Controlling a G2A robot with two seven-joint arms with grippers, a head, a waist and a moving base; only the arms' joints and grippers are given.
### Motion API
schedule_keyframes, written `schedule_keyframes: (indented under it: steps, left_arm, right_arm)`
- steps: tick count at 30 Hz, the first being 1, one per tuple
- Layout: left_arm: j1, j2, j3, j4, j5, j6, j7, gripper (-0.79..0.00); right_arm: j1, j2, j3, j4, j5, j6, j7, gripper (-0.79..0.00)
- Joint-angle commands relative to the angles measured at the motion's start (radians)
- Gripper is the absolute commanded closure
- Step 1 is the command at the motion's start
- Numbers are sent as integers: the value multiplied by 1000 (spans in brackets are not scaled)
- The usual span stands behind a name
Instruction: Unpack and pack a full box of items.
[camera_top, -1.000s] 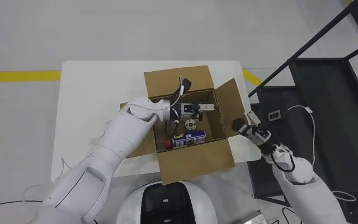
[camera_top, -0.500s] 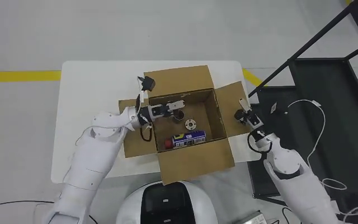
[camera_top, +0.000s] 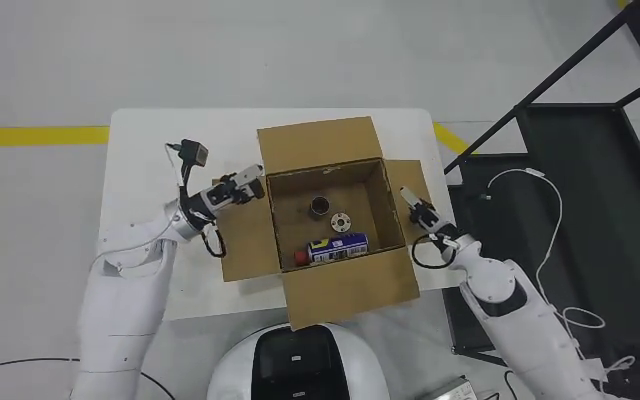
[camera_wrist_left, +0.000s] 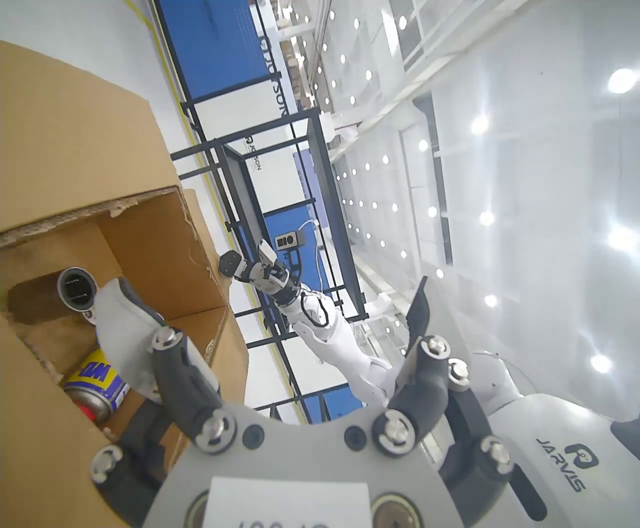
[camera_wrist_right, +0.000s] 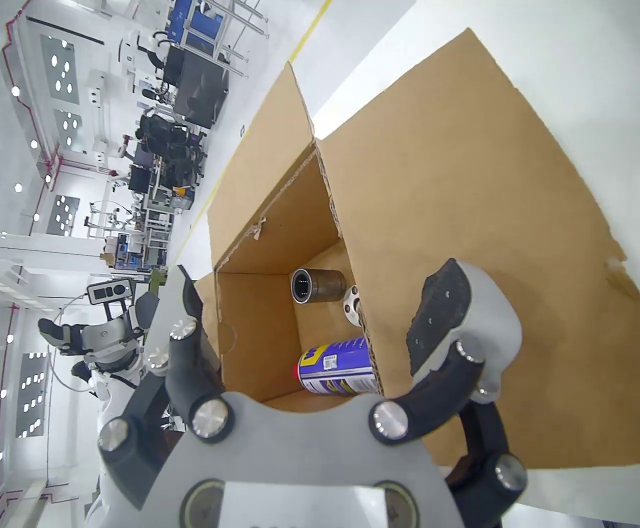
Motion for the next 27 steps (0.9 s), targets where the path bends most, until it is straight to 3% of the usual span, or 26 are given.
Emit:
schedule_keyframes:
  steps: [1,9,15,20,27]
  left_arm:
    - [7,5,-22,3,-9,-1,5,-785]
    - [25,24,-101,21,-88,-11,-10,-785]
    - [-2,33,-122,62,-145,7,-38,-785]
    - [-60,39,-113,147,-162,43,-60,-785]
    - [-138,44,-89,293,-189,55,-105,-785]
  right_arm:
    - [-1,0,-3,-3,-15,11,19,-785]
    - [-23,-3,-20,-43,-65,33,84,-785]
    - [-43,-6,-30,-75,-83,39,116,-785]
    - [-51,-8,-29,-91,-80,30,139,-785]
    - [-64,-14,11,-125,-59,-14,52,-785]
